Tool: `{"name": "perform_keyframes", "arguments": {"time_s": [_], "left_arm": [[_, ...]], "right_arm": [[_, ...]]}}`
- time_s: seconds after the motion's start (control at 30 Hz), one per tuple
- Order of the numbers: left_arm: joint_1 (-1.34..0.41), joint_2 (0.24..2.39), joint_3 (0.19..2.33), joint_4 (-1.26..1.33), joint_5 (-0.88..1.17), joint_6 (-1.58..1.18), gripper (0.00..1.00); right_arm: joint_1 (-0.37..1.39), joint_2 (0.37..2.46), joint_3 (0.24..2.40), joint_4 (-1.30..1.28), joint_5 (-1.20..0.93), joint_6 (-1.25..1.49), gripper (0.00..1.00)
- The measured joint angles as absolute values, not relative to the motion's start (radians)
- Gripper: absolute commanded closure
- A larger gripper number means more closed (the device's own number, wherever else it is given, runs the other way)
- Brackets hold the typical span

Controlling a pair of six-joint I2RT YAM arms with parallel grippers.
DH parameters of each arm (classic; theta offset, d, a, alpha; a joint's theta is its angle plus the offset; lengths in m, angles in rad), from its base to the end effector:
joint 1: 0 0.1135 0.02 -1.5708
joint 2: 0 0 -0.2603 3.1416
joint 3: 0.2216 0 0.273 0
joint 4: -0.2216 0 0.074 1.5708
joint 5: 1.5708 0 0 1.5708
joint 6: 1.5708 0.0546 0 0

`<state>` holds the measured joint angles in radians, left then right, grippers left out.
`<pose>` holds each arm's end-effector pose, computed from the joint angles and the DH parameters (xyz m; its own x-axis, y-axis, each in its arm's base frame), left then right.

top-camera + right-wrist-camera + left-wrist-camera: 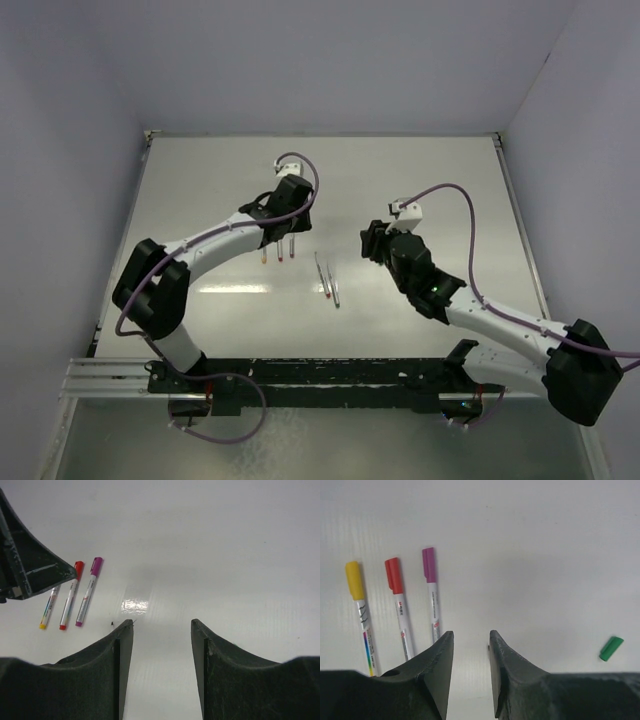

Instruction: Insert the pens into the pen caps

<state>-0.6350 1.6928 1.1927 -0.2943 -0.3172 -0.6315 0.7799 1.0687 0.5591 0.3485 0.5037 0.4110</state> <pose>0.3340 -0.2250 0.2070 -0.6924 -0.1865 -0.6969 -0.0262 0.9719 -0.2341 0.2153 0.1759 0.2446 -0.2153 0.2792 -0.9358 -0.2085 0.9230 0.3234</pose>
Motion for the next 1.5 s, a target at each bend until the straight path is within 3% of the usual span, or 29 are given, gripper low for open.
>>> {"name": "perform_keyframes", "arguments": {"time_s": [0.47,0.77,1.5], "left_arm": [[-0.849,1.658,1.079,-0.302,-0.313,-0.689,0.5],[-0.904,1.662,1.077,-0.337,-0.326,-0.731,0.45],[-0.932,1.757,1.077,-0.404,-0.326,-0.767,0.45]], "right_arm": [[0.595,1.079,0.507,0.273,0.524,0.542,0.48],[0.58,1.023,0.482,0.236,0.533,0.571,0.48],[0.575,1.001,0.455,0.224,0.532,0.6,0.48]]}}
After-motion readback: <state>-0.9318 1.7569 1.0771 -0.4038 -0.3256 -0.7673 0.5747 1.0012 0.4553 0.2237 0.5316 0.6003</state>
